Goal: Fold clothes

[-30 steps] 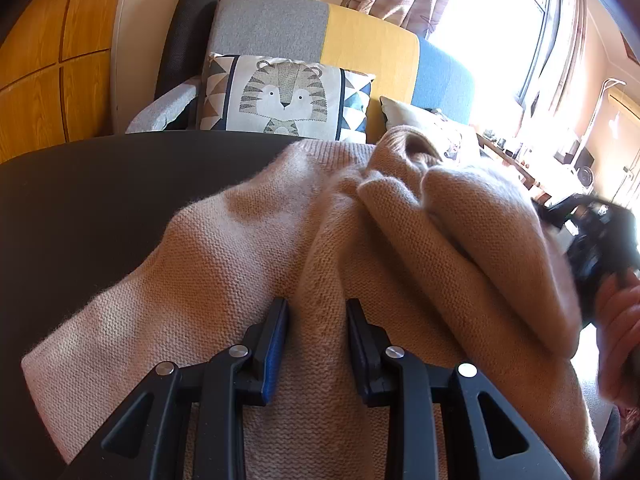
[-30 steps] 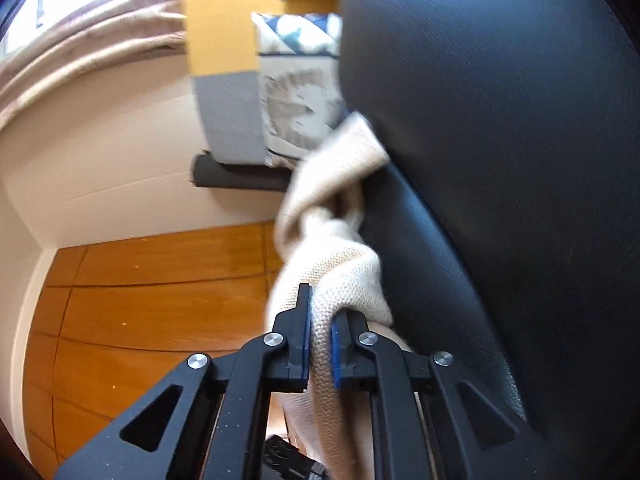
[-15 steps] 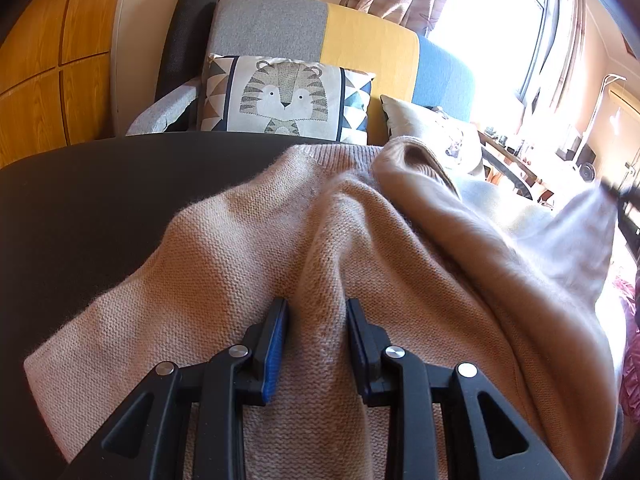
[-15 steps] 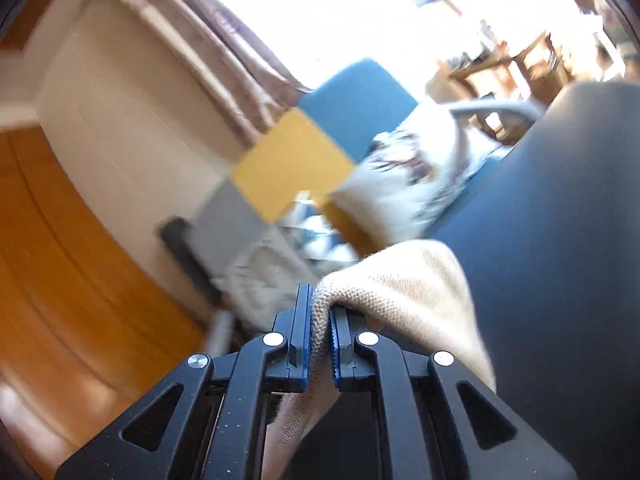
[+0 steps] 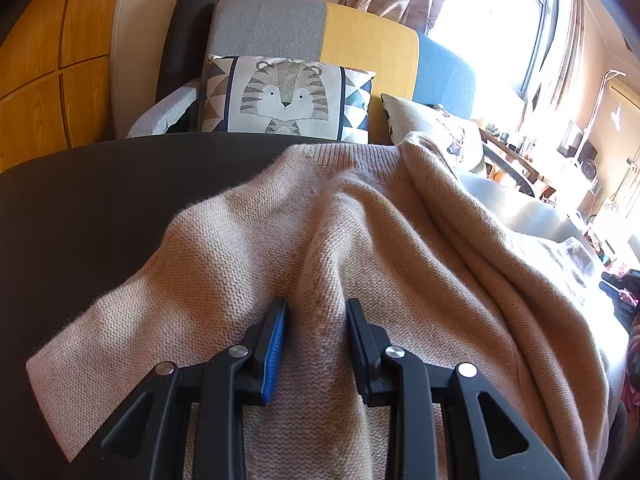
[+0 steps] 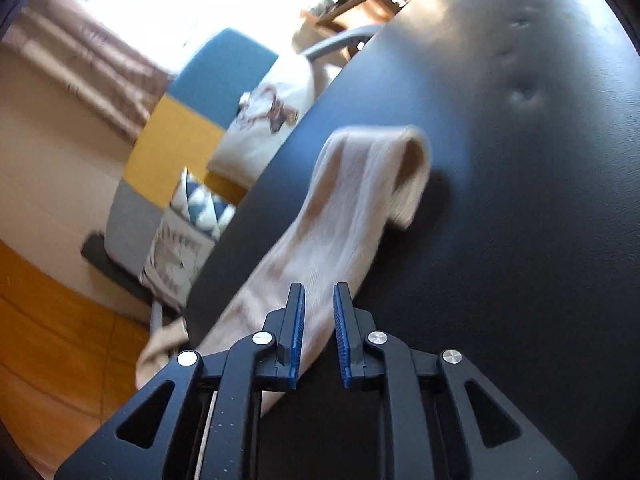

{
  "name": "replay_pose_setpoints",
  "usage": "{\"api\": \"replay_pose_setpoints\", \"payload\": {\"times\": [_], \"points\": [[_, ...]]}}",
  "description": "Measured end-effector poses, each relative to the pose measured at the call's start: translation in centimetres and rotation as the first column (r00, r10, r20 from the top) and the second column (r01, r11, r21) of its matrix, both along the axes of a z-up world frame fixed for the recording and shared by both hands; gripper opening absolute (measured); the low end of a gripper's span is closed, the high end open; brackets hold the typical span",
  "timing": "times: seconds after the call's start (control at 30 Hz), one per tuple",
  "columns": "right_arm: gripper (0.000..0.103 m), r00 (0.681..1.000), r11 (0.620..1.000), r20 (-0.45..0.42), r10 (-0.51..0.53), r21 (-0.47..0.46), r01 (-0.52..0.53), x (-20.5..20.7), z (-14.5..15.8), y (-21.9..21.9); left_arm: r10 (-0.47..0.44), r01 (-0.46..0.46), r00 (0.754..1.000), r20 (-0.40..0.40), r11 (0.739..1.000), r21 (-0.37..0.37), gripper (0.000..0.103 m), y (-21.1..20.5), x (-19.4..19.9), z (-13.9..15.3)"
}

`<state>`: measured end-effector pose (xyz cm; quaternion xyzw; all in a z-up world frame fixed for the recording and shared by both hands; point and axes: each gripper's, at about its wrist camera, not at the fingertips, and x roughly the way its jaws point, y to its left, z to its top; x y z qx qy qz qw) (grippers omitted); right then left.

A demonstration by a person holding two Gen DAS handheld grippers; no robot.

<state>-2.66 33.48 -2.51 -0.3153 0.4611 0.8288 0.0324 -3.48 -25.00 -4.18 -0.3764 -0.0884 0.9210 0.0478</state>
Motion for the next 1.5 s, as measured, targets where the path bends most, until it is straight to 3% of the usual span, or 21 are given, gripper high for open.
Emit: {"api": "replay_pose_setpoints", "payload": {"times": [0.07, 0.13, 0.27, 0.43, 0.5, 0.57, 0.63, 0.7, 0.8, 0.9, 0.97, 1.13, 1.23, 1.3, 1.47, 1.5], "points": [[0.046, 0.999, 0.995, 0.013, -0.040, -0.088, 0.041, -0.2, -0.8, 2.1, 0.000, 0.000, 1.000, 0.000, 1.000, -0.007, 0.029, 0.1, 0.0, 0.0], [0.048, 0.998, 0.980, 0.000, -0.064, -0.189, 0.063, -0.8, -1.8, 3.5, 0.000, 0.000, 1.000, 0.000, 1.000, -0.015, 0.029, 0.1, 0.1, 0.1], [0.047, 0.994, 0.957, -0.002, -0.105, -0.272, 0.100, -3.3, -2.7, 4.8, 0.000, 0.000, 1.000, 0.001, 1.000, -0.029, 0.029, 0.2, 0.1, 0.1], [0.047, 0.992, 0.947, 0.016, -0.127, -0.296, 0.126, -5.3, -3.2, 6.2, 0.000, 0.000, 1.000, 0.001, 0.999, -0.043, 0.029, 0.5, 0.1, 0.2], [0.041, 0.990, 0.943, 0.024, -0.136, -0.305, 0.136, -6.1, -3.4, 6.8, 0.000, 0.000, 1.000, 0.000, 0.999, -0.048, 0.029, 0.5, 0.1, 0.2], [0.015, 0.989, 0.938, 0.032, -0.144, -0.313, 0.147, -6.8, -3.6, 7.4, 0.000, 0.000, 1.000, 0.000, 0.999, -0.050, 0.029, 0.5, 0.1, 0.2], [0.007, 0.988, 0.934, 0.039, -0.152, -0.322, 0.157, -7.6, -3.8, 8.0, -0.002, 0.002, 1.000, 0.000, 0.999, -0.051, 0.030, 0.5, 0.1, 0.2], [0.006, 0.990, 0.964, -0.011, -0.137, -0.231, 0.131, -7.8, -1.3, 8.3, -0.002, 0.002, 1.000, 0.000, 0.999, -0.052, 0.030, 0.5, 0.1, 0.3], [0.006, 0.985, 0.996, -0.149, -0.088, 0.019, 0.092, -6.7, 3.9, 7.4, -0.003, 0.003, 1.000, 0.000, 0.998, -0.057, 0.030, 0.5, 0.1, 0.3], [0.006, 0.963, 0.958, -0.269, -0.004, 0.274, 0.080, -5.6, 9.1, 6.5, -0.003, 0.003, 1.000, 0.000, 0.998, -0.058, 0.030, 0.5, 0.2, 0.3], [0.006, 0.968, 0.893, -0.247, 0.050, 0.445, 0.068, -5.0, 10.3, 5.6, -0.004, 0.004, 1.000, 0.000, 0.998, -0.059, 0.030, 0.5, 0.2, 0.3], [0.008, 0.995, 0.927, -0.031, -0.094, 0.363, 0.099, -3.6, 4.6, 8.5, -0.006, 0.006, 1.000, 0.000, 0.998, -0.059, 0.030, 0.4, 0.0, 0.3], [0.009, 0.979, 0.943, 0.110, -0.171, 0.307, 0.130, -2.8, 1.0, 10.3, -0.007, 0.007, 1.000, -0.001, 0.998, -0.058, 0.030, 0.2, 0.0, 0.3], [0.017, 0.955, 0.950, 0.205, -0.216, 0.271, 0.156, -2.2, -1.4, 11.6, -0.008, 0.008, 1.000, -0.001, 0.998, -0.058, 0.030, 0.2, 0.0, 0.3], [0.018, 0.929, 0.871, 0.148, -0.338, 0.423, 0.249, 0.5, 1.2, 10.7, -0.006, 0.006, 1.000, -0.002, 0.998, -0.060, 0.030, 0.4, 0.2, 0.3], [0.018, 0.942, 0.866, 0.132, -0.310, 0.449, 0.222, 0.3, 1.7, 10.0, -0.007, 0.007, 1.000, -0.002, 0.998, -0.059, 0.030, 0.4, 0.1, 0.3]]}}
